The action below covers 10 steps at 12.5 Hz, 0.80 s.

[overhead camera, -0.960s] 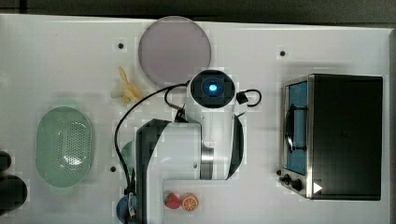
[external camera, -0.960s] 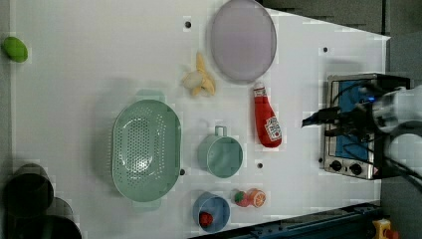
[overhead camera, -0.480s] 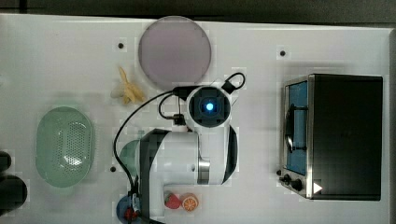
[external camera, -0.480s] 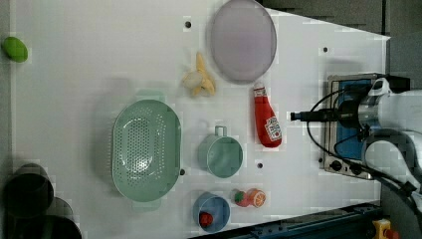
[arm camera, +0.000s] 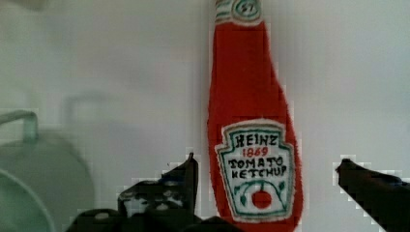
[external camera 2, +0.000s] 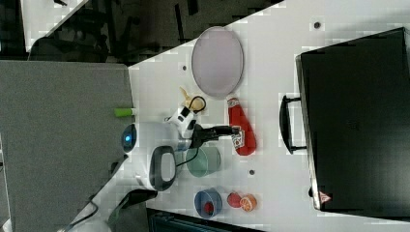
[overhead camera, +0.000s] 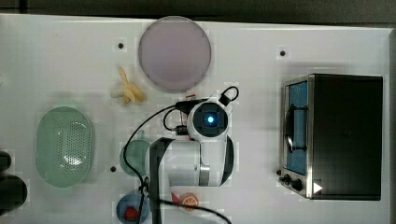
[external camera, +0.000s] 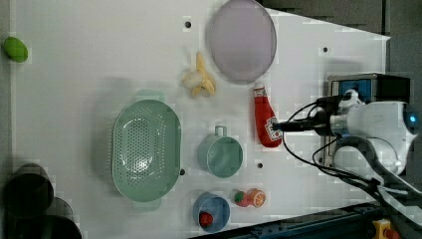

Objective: Pick Ketchup from the table and place it in strainer.

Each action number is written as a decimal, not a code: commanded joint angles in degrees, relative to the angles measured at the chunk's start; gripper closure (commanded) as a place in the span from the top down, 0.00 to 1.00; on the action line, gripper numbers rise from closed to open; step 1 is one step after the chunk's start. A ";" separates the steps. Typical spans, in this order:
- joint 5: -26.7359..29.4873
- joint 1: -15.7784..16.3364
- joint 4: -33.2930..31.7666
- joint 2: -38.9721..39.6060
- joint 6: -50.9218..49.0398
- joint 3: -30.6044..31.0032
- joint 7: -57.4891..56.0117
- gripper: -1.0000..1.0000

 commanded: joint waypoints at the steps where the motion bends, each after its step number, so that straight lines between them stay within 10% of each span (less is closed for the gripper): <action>1: -0.04 -0.08 -0.89 4.05 6.21 -0.56 -2.75 1.00; 5: -0.04 -0.07 -1.48 8.85 11.21 -0.81 -2.75 0.96; 8: -0.04 -0.08 -0.99 9.00 11.96 -0.72 -2.75 0.63; 10: -0.03 -0.10 -1.23 6.93 11.46 -0.78 -2.49 0.63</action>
